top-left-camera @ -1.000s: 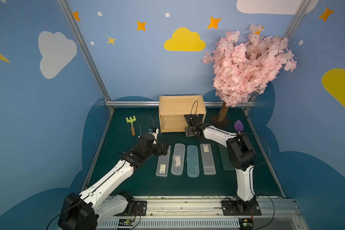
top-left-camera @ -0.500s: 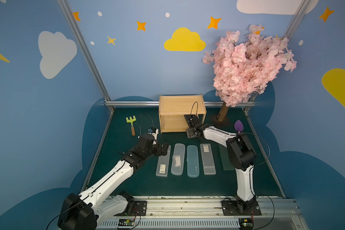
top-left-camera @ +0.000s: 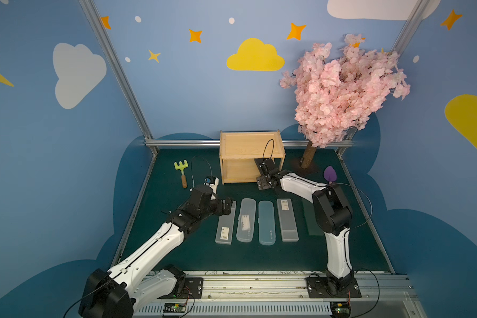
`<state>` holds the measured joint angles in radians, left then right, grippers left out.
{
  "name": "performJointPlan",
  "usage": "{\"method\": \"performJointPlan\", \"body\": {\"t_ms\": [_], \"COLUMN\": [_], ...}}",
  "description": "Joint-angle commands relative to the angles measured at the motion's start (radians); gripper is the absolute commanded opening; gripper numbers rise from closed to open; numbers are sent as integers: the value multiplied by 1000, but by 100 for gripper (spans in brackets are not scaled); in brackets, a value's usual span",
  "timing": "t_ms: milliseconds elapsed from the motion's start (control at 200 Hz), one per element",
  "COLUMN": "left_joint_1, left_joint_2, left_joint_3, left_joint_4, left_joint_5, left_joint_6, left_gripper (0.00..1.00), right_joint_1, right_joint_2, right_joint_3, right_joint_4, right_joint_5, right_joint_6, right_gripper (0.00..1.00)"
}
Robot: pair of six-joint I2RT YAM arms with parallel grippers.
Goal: Remove the pencil cases from the shelf
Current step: Pick up the pencil case from the shelf.
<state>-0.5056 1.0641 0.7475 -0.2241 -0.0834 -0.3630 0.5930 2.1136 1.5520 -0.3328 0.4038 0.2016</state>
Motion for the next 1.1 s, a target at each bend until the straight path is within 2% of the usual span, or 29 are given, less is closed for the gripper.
{"method": "performJointPlan", "body": {"t_ms": [0, 225, 1096], "left_joint_1": [4, 4, 4], "left_joint_2": [-18, -17, -25], "left_joint_3": [-11, -10, -14], "left_joint_4": [-6, -5, -9], "left_joint_5": [-14, -13, -29], "left_joint_6": [13, 13, 19], "left_gripper": [100, 100, 100], "right_joint_1": [2, 1, 14], "right_joint_2": [20, 23, 46], "right_joint_3": [27, 17, 59], "right_joint_4": [-40, -68, -60], "right_joint_5": [1, 21, -63], "right_joint_6": [5, 17, -7], "right_gripper": [97, 97, 98]}}
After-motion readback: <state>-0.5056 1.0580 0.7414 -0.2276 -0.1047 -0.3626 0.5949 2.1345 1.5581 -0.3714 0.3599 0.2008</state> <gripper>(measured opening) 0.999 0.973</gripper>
